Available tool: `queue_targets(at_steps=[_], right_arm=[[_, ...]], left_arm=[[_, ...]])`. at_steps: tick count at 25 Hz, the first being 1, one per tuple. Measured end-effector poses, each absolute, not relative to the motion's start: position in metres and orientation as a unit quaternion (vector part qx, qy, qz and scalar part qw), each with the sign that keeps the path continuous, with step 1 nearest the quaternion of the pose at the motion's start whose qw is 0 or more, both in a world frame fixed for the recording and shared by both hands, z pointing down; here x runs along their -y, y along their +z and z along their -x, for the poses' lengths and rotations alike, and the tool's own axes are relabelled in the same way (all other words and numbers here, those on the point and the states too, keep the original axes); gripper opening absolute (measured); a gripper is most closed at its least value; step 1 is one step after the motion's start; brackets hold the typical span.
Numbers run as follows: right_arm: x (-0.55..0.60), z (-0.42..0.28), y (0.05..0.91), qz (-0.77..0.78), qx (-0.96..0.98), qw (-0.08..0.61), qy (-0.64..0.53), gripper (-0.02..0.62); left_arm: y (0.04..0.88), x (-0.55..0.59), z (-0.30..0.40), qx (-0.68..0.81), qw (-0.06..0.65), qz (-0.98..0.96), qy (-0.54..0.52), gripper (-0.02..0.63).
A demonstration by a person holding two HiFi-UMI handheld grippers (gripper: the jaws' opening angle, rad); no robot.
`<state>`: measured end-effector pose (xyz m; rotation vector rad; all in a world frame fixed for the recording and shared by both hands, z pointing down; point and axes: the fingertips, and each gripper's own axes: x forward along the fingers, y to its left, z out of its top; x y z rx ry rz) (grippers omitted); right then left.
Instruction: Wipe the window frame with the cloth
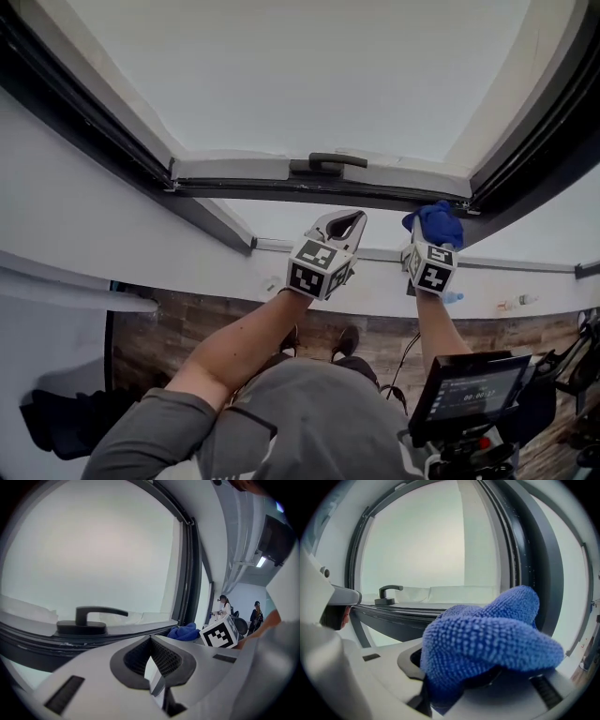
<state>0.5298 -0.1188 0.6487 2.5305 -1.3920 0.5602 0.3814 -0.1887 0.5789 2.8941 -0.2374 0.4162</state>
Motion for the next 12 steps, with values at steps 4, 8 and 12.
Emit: queue_targets(at_steps=[4,8,12], right_arm=[[0.144,-0.499,0.649,-0.845,0.49,0.092,0.192,0.16],[0.174,-0.464,0.647,-0.829,0.517,0.093,0.191,0.16],[0.204,-0.425,0.645,-0.808,0.55,0.102,0.186,0.16]], left_arm=[[0.576,0.209,-0.349,0.11,0.105,-0.979,0.135,0.005],[0.568,0.226,-0.32,0.132,0.105,-0.978,0.124,0.005],[0.566,0.242,-0.29,0.16,0.109,-0.974,0.116,0.005]])
